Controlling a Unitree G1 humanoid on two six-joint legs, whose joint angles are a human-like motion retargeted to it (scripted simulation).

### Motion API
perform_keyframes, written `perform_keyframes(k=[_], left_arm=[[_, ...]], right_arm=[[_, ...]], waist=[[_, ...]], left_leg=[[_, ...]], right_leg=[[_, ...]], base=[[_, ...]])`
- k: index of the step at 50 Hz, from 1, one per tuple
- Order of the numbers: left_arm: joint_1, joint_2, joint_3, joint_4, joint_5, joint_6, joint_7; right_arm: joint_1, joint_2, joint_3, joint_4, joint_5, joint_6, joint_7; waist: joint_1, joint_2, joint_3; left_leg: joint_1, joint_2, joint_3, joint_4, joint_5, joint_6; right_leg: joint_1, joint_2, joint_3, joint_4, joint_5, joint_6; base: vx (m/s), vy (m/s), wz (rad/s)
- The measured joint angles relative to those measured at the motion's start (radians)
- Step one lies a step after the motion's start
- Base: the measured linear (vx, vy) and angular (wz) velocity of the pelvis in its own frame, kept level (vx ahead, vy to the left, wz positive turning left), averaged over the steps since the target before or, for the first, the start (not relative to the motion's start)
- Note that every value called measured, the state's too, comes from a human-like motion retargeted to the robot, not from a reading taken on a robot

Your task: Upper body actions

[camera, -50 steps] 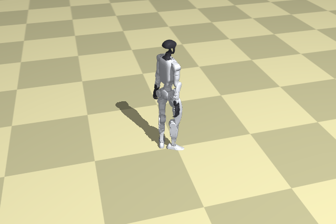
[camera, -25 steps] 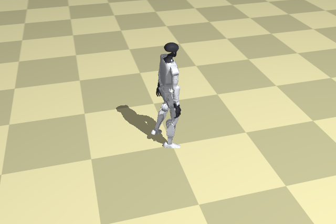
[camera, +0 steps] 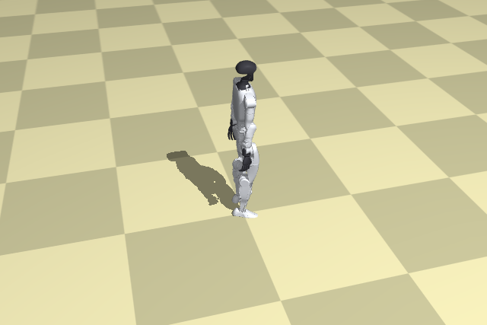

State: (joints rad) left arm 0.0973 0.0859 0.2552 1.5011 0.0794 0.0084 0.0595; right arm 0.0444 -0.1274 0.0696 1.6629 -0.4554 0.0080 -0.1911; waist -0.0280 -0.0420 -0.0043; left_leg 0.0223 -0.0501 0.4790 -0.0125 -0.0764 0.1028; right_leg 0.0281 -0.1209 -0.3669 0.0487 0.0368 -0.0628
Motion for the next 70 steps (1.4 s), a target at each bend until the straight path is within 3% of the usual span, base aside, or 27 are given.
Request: perform_keyframes(k=[20, 30, 38, 41, 45, 55, 61, 65, 67, 70], left_arm=[[-0.006, 0.015, 0.009, 0.011, -0.004, 0.002, -0.011], [-0.014, 0.018, 0.017, 0.028, -0.004, -0.001, -0.017], [-0.010, 0.035, 0.028, 0.021, 0.003, 0.002, -0.026], [-0.015, 0.046, 0.025, 0.021, 0.010, 0.008, -0.029], [-0.025, 0.049, 0.023, 0.004, 0.014, 0.011, -0.023], [-0.065, 0.052, 0.002, -0.065, -0.018, 0.007, -0.036], [-0.105, 0.047, -0.056, -0.096, -0.005, -0.007, -0.048], [-0.068, 0.037, -0.078, -0.101, 0.034, -0.014, -0.029], [-0.047, 0.032, -0.069, -0.088, 0.036, -0.013, -0.018], [-0.039, 0.034, -0.050, -0.067, 0.035, -0.004, -0.012]], right_arm=[[-0.070, 0.042, 0.055, -0.157, -0.010, -0.047, 0.079], [-0.092, 0.036, 0.086, -0.113, -0.019, -0.047, 0.059], [-0.097, 0.031, 0.092, -0.090, -0.017, -0.047, 0.046], [-0.090, 0.027, 0.080, -0.079, -0.016, -0.045, 0.041], [-0.068, 0.017, 0.063, -0.056, -0.001, -0.040, 0.032], [-0.071, -0.007, 0.065, -0.022, 0.008, -0.013, 0.037], [-0.118, -0.051, 0.089, -0.068, -0.019, -0.014, 0.031], [-0.127, -0.080, 0.109, -0.061, -0.047, 0.004, 0.035], [-0.132, -0.080, 0.102, -0.059, -0.059, 0.023, 0.019], [-0.134, -0.081, 0.103, -0.064, -0.042, 0.020, 0.015]], waist=[[-0.001, -0.025, -0.011], [0.004, -0.038, 0.016], [-0.034, -0.021, 0.032], [-0.066, -0.023, 0.036], [-0.080, -0.029, 0.029], [0.003, -0.022, 0.052], [0.065, -0.004, 0.152], [0.098, -0.016, 0.144], [0.092, -0.010, 0.137], [0.078, -0.007, 0.134]], left_leg=[[0.028, -0.035, 0.030, -0.003, -0.070, 0.020], [0.014, -0.026, 0.006, 0.004, -0.089, 0.031], [-0.010, 0.015, -0.044, 0.016, -0.080, 0.025], [-0.017, 0.014, -0.087, 0.023, -0.071, 0.020], [-0.038, 0.004, -0.152, 0.032, -0.050, 0.012], [-0.125, 0.030, -0.239, 0.062, 0.032, -0.041], [-0.218, 0.018, -0.308, 0.108, 0.080, -0.055], [-0.224, 0.042, -0.089, 0.070, -0.023, -0.016], [-0.212, 0.077, 0.081, 0.048, -0.064, -0.082], [-0.191, 0.101, 0.278, 0.040, -0.066, -0.117]], right_leg=[[-0.017, -0.026, 0.039, 0.018, 0.026, 0.047], [-0.046, -0.032, 0.063, 0.091, 0.004, 0.076], [-0.121, 0.020, 0.280, 0.213, 0.021, 0.077], [-0.125, 0.037, 0.436, 0.189, 0.038, 0.117], [-0.107, 0.017, 0.497, 0.152, 0.048, 0.197], [-0.063, 0.011, 0.271, 0.129, -0.024, 0.127], [-0.016, -0.009, 0.093, 0.074, -0.027, 0.097], [-0.010, -0.050, -0.022, 0.051, -0.035, 0.095], [-0.006, -0.058, -0.108, 0.043, -0.047, 0.097], [0.004, -0.069, -0.226, 0.036, -0.066, 0.102]], base=[[0.07, 0.05, -0.17], [0.00, 0.00, 0.00], [-0.02, -0.04, 0.22], [-0.01, -0.09, 0.95], [0.03, -0.09, 1.09], [-0.08, -0.13, 1.06], [-0.37, -0.12, 1.48], [-0.22, -0.03, 1.85], [-0.23, -0.02, 2.45], [-0.18, -0.01, 2.49]])
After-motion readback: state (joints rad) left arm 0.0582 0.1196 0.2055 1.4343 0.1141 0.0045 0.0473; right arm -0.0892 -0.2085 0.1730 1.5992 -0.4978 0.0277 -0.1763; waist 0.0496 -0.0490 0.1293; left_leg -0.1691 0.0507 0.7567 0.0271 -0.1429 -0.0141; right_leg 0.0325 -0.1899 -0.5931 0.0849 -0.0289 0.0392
